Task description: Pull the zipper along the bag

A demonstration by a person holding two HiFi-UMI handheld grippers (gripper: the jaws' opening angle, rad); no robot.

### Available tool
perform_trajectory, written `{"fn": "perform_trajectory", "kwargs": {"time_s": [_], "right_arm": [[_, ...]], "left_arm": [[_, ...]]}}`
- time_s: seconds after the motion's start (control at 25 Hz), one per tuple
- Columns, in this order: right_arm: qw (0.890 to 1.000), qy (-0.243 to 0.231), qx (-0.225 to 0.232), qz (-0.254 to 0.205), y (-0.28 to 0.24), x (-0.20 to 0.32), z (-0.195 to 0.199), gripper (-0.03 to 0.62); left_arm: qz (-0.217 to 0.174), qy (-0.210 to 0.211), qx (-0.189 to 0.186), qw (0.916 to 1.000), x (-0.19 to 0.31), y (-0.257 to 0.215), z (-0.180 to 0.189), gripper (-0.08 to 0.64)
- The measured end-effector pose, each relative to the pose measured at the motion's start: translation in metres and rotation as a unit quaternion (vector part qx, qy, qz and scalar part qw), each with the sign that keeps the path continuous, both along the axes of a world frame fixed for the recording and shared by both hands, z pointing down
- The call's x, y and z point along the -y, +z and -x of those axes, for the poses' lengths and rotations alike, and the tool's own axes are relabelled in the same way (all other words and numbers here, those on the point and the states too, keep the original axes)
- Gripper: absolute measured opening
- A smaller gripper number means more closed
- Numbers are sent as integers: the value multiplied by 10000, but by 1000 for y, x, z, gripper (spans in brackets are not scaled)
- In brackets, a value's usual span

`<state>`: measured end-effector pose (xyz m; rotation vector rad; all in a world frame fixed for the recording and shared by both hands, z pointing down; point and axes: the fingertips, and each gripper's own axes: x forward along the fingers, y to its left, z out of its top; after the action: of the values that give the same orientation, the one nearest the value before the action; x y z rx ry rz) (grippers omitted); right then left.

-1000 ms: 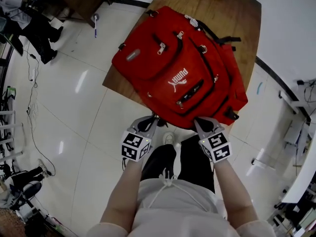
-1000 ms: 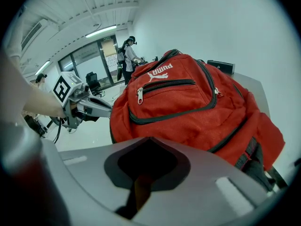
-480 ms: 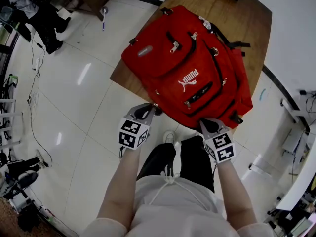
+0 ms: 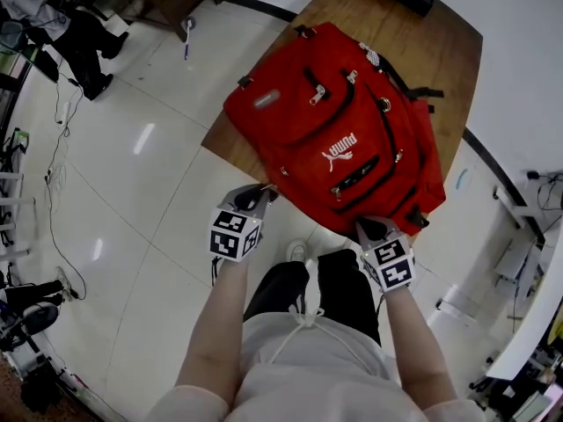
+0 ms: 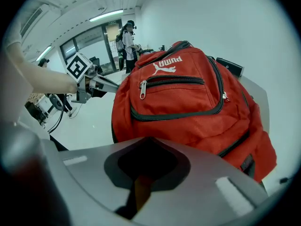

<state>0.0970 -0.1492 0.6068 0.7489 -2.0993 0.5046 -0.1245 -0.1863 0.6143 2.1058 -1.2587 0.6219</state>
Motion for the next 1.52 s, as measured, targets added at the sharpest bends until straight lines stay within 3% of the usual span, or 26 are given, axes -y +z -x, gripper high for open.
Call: {"fn": "perform_trajectory", "kwargs": {"time_s": [0.2,0.32,0.52,0.64,0.8,0.92,1.04,1.28,1.52], "right_arm": [[9999,-15,-111,1,2,1,0,8],[9999,-5,-130,-23,1,0,0,8],[9998,54,-155,-71,0,-1,0,8],[9998,164,-58,-37,0,0,0,8],[9987,510,-2,-75,-2,3,-4,8],[9962,843,3,-215,-14,-1,-13,8],[9933,1058,166,-435,-31,-12,-27,8],[9841,1420,765,-736,-63,-63,-50,8],[9737,1270,1404,-1264,-110,-135,-45,8]], "left_arm": [[-155,-613,-319,9975,14,-13,27,21],[-175,-459,-105,9987,17,-18,30,21],[-81,-471,-256,9985,6,-14,24,21],[-61,-495,-127,9987,-5,-11,21,29],[-404,-599,255,9971,-15,-23,17,80],[-588,-587,109,9965,-28,-40,5,109],[-783,-487,-132,9957,-41,-60,-14,107],[-1403,110,-189,9899,-89,-113,-68,99],[-1730,459,-448,9828,-160,-151,-105,44]]}}
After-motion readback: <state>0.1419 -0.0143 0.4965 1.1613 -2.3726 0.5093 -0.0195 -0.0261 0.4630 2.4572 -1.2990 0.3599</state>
